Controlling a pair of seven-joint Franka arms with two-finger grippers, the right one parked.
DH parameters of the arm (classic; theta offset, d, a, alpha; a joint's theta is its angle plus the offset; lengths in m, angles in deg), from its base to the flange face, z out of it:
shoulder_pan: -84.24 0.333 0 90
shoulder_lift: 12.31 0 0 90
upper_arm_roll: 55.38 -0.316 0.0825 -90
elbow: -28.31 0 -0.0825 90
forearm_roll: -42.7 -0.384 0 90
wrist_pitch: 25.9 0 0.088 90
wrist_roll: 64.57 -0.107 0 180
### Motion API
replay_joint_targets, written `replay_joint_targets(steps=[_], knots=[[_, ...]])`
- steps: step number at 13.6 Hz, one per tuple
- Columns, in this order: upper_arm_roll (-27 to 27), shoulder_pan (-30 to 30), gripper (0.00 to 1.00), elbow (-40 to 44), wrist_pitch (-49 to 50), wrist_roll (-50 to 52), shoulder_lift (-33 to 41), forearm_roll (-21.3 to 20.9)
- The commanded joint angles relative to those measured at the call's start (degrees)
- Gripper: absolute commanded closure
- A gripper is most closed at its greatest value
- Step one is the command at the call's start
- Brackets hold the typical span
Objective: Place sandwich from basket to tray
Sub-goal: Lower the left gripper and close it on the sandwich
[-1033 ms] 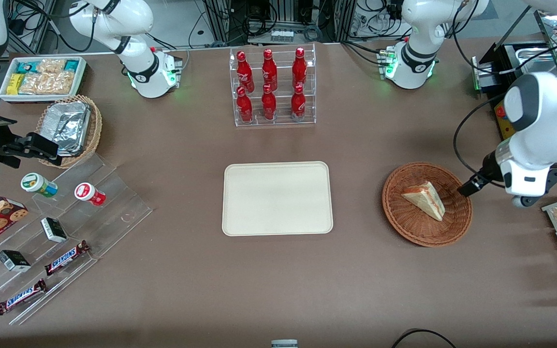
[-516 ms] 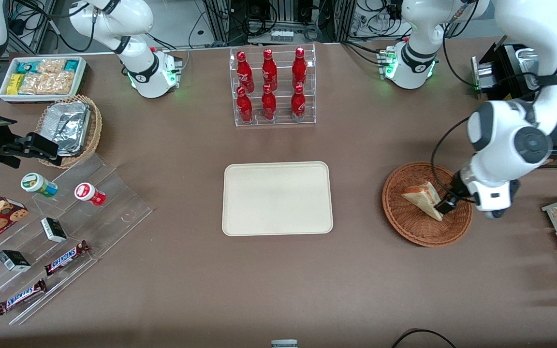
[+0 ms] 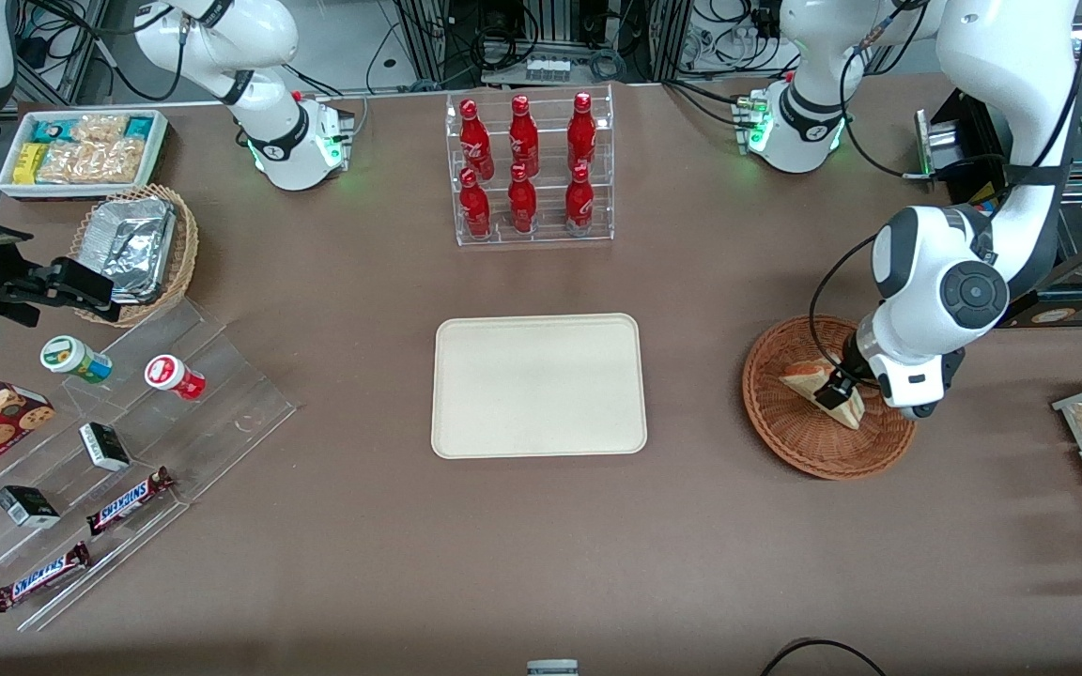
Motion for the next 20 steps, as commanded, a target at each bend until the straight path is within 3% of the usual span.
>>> replay_joint_targets(steps=[1,14,15,16,18,20], knots=[[0.0,0.2,0.01,-3.5,-0.9,3.5,2.8,-1.5],[0.0,-0.1,0.01,-7.2,-11.0,9.1,-0.2,-1.5],[0.0,-0.1,0.04,-7.1,-11.1,9.1,-0.3,-1.4],[0.0,0.0,0.28,-6.9,-11.1,9.1,-0.5,-1.4],[0.0,0.0,0.97,-6.8,-11.1,10.1,-0.9,-1.4],[0.0,0.1,1.00,-6.0,-10.8,10.1,-1.0,-1.4]])
